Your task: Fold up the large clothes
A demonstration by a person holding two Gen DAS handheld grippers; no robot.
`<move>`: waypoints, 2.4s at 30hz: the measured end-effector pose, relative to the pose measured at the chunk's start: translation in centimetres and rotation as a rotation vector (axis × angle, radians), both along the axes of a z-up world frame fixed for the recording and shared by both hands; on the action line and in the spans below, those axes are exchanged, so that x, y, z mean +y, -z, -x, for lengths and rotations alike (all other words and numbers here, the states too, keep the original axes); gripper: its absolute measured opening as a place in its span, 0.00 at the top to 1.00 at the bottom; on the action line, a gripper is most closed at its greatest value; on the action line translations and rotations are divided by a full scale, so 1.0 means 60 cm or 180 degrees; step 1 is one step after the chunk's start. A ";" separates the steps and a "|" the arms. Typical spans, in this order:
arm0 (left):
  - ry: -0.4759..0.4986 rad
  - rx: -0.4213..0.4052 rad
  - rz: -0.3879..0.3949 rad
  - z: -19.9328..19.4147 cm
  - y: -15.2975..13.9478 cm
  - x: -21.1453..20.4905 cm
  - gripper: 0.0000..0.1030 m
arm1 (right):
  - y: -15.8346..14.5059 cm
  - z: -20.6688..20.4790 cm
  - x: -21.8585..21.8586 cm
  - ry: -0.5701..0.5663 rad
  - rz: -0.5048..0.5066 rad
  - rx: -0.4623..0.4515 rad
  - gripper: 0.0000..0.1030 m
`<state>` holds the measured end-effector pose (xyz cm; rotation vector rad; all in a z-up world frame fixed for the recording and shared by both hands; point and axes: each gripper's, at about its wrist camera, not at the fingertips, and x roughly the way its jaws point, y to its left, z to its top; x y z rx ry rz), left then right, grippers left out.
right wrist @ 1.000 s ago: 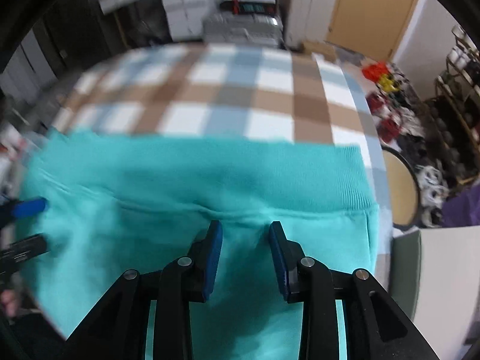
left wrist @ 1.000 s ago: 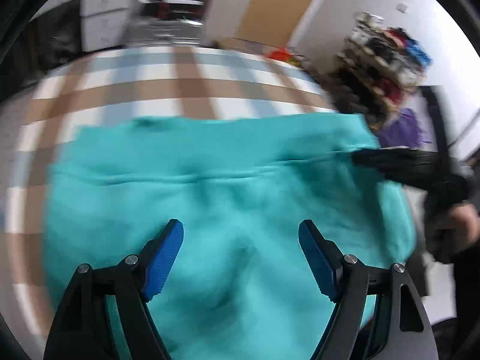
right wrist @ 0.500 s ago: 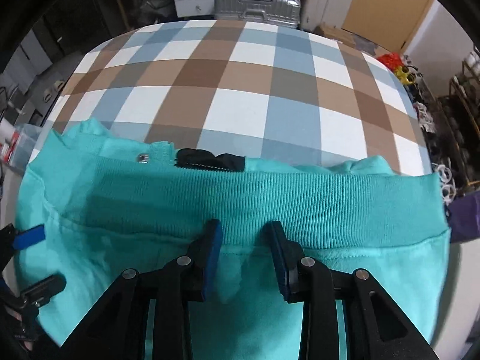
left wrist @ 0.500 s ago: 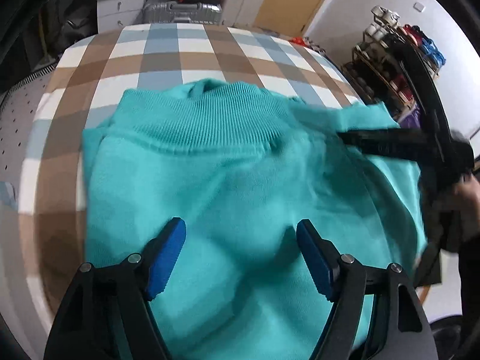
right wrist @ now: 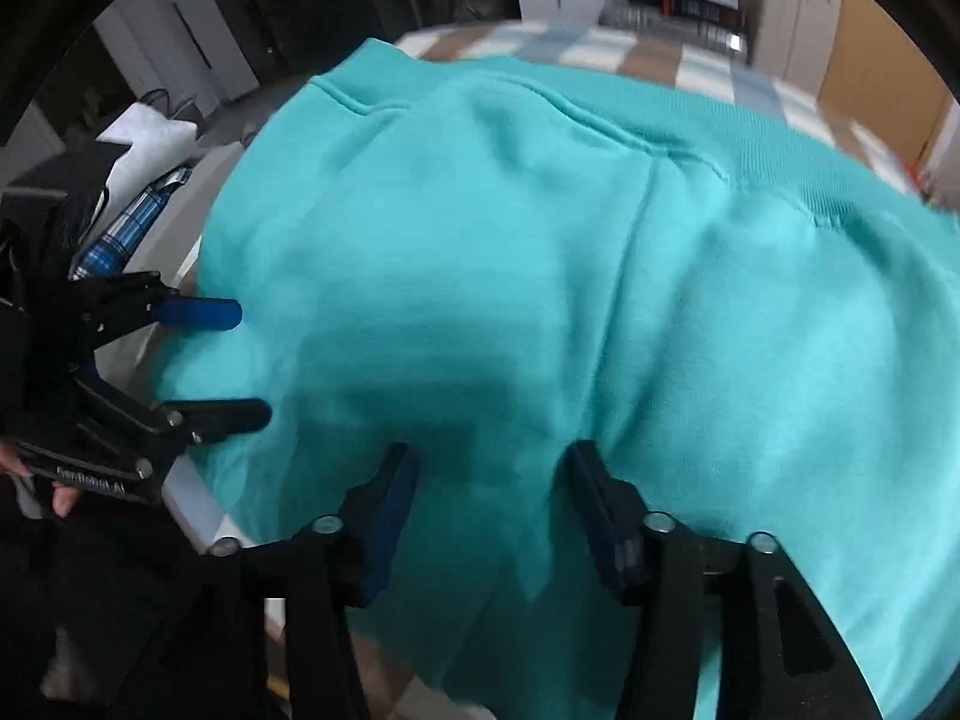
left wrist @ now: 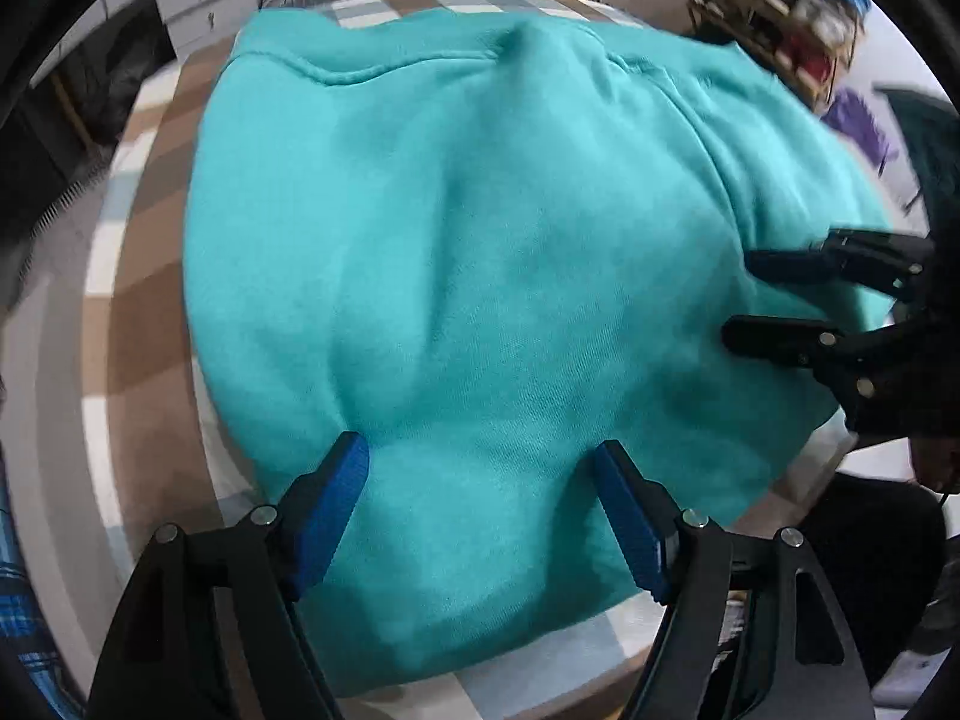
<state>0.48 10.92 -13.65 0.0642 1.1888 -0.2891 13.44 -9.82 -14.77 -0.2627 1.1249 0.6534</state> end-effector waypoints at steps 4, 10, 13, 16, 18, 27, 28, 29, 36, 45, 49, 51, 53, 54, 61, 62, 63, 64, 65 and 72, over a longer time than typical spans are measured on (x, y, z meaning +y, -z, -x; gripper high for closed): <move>-0.0082 -0.0134 -0.0090 0.010 -0.006 -0.012 0.27 | -0.035 -0.005 -0.023 0.0266 -0.0176 0.0155 0.67; -0.0058 -0.0147 -0.0153 0.013 -0.004 -0.021 0.27 | -0.109 0.018 -0.126 0.0466 -0.0138 -0.0277 0.80; -0.0052 -0.0142 -0.0179 0.012 -0.005 -0.025 0.27 | -0.074 0.001 -0.187 0.0741 0.0217 -0.0233 0.80; -0.0059 -0.0134 -0.0146 0.017 -0.003 -0.013 0.27 | 0.017 -0.021 -0.222 0.0791 0.0191 0.0317 0.83; -0.0095 -0.0143 -0.0072 0.011 -0.005 -0.007 0.27 | 0.024 -0.018 -0.231 0.0803 -0.0049 0.0161 0.84; 0.0129 -0.0439 -0.0093 0.041 -0.048 -0.084 0.27 | -0.068 -0.021 -0.280 0.1175 -0.0195 -0.0335 0.83; 0.0146 -0.0506 0.0067 0.043 -0.060 -0.092 0.27 | -0.066 -0.028 -0.282 0.1225 -0.0076 -0.0376 0.83; 0.0160 -0.0559 0.0239 0.042 -0.069 -0.105 0.26 | -0.055 -0.038 -0.284 0.1280 0.0089 -0.0371 0.83; 0.0199 -0.0402 0.0121 -0.016 -0.031 -0.181 0.22 | 0.015 -0.070 -0.278 0.1418 0.0320 -0.0181 0.87; 0.0078 -0.0335 -0.0161 -0.034 -0.013 -0.199 0.09 | -0.067 -0.165 -0.205 0.1037 0.0428 -0.0541 0.80; 0.0123 -0.0343 -0.0142 -0.027 -0.014 -0.200 0.09 | 0.007 -0.240 -0.205 0.1228 0.0447 -0.0196 0.83; 0.0142 -0.0359 -0.0148 -0.025 -0.013 -0.206 0.09 | 0.014 -0.250 -0.216 0.1321 0.0296 -0.0288 0.83; 0.0179 -0.0368 -0.0153 -0.030 -0.012 -0.205 0.08 | 0.007 -0.246 -0.229 0.1350 0.0204 -0.0193 0.81; 0.0198 -0.0364 -0.0155 -0.030 -0.012 -0.209 0.08 | -0.011 -0.234 -0.248 0.1409 0.0001 -0.0111 0.80; 0.0233 -0.0312 -0.0084 -0.045 -0.014 -0.205 0.08 | -0.072 -0.024 -0.350 0.1664 -0.1119 -0.0043 0.30; 0.0222 -0.0314 -0.0079 -0.046 -0.014 -0.204 0.08 | -0.067 0.009 -0.366 0.1737 -0.1295 -0.0013 0.25; 0.0220 -0.0318 -0.0083 -0.045 -0.014 -0.205 0.08 | -0.061 0.027 -0.381 0.1823 -0.1407 0.0041 0.24; 0.0216 -0.0325 -0.0086 -0.043 -0.014 -0.206 0.08 | -0.054 0.039 -0.395 0.1927 -0.1482 0.0106 0.23; 0.0207 -0.0331 -0.0083 -0.042 -0.013 -0.207 0.08 | -0.037 0.051 -0.412 0.2088 -0.1588 0.0210 0.23; 0.0199 -0.0364 -0.0030 -0.035 -0.014 -0.205 0.07 | 0.058 0.032 -0.428 0.2567 -0.2168 0.0981 0.22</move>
